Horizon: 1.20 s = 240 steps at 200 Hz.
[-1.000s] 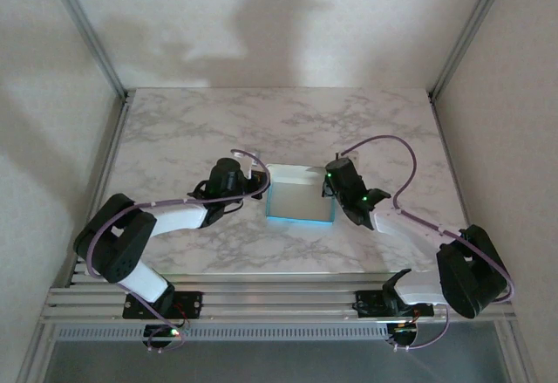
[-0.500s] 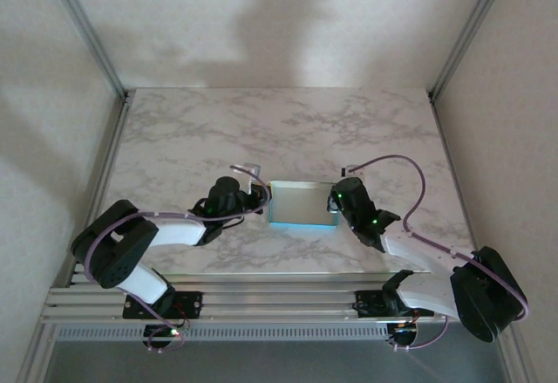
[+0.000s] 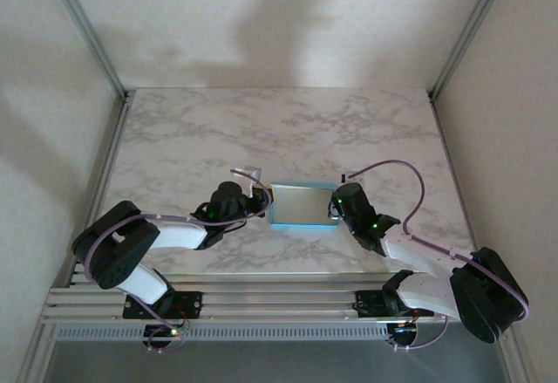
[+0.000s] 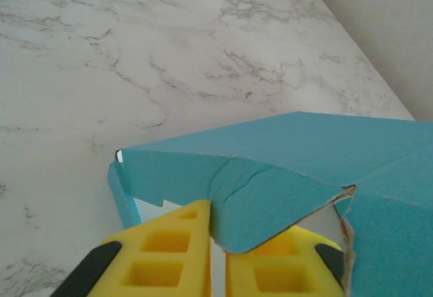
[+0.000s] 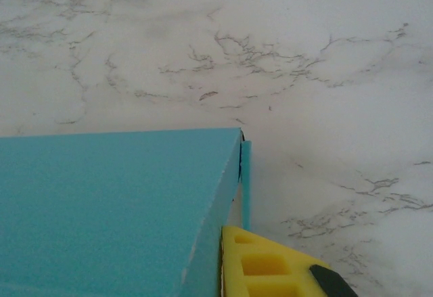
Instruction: Fold the paper box
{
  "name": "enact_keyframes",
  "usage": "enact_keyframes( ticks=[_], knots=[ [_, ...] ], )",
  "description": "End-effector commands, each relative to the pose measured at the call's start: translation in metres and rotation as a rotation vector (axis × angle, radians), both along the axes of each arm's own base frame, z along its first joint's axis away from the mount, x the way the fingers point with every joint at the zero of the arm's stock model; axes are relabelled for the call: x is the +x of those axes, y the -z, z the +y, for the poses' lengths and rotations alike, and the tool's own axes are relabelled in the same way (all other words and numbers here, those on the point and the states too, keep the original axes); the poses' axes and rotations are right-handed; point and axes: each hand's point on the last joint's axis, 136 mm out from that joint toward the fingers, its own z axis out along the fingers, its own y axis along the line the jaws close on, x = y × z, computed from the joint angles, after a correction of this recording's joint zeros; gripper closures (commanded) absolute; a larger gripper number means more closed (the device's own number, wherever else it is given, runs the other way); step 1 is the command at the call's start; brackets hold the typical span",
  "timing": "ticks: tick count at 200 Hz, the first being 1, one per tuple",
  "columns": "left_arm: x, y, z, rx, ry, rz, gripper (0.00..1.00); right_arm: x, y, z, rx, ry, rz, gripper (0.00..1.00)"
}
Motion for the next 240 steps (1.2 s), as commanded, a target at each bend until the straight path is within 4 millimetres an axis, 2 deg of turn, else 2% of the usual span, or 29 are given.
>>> enact_keyframes(
  ticks=[1,58,101,103,108,153,175,204,240],
  knots=[
    [-0.003,0.004,0.001,-0.016,-0.016,0.025,0.86,-0.012,0.015,-0.008,-0.036,0.004,0.059,0.9],
    [0.005,-0.002,-0.005,0.023,-0.003,0.007,0.82,-0.013,0.016,-0.009,-0.055,-0.008,0.064,0.92],
    [0.007,-0.003,-0.011,0.112,0.058,-0.018,0.69,-0.014,0.019,-0.009,-0.079,-0.021,0.076,0.92],
    [0.007,-0.003,-0.012,0.118,0.065,-0.019,0.69,-0.009,0.01,-0.005,-0.064,-0.021,0.059,0.92],
    [0.007,-0.002,-0.013,0.132,0.077,-0.022,0.69,-0.007,0.006,-0.003,-0.061,-0.024,0.054,0.92],
    [0.021,0.005,-0.012,0.255,0.075,-0.038,0.67,-0.005,0.006,-0.001,-0.065,-0.029,0.06,0.92],
    [0.027,0.009,-0.014,0.269,0.076,-0.035,0.69,-0.006,0.006,-0.001,-0.069,-0.031,0.062,0.92],
    [0.033,0.009,-0.016,0.257,0.062,-0.039,0.81,-0.006,0.006,-0.001,-0.073,-0.032,0.063,0.92],
    [0.034,0.005,-0.024,0.212,0.088,-0.045,0.84,-0.005,0.006,-0.002,-0.081,-0.033,0.068,0.92]
  ],
)
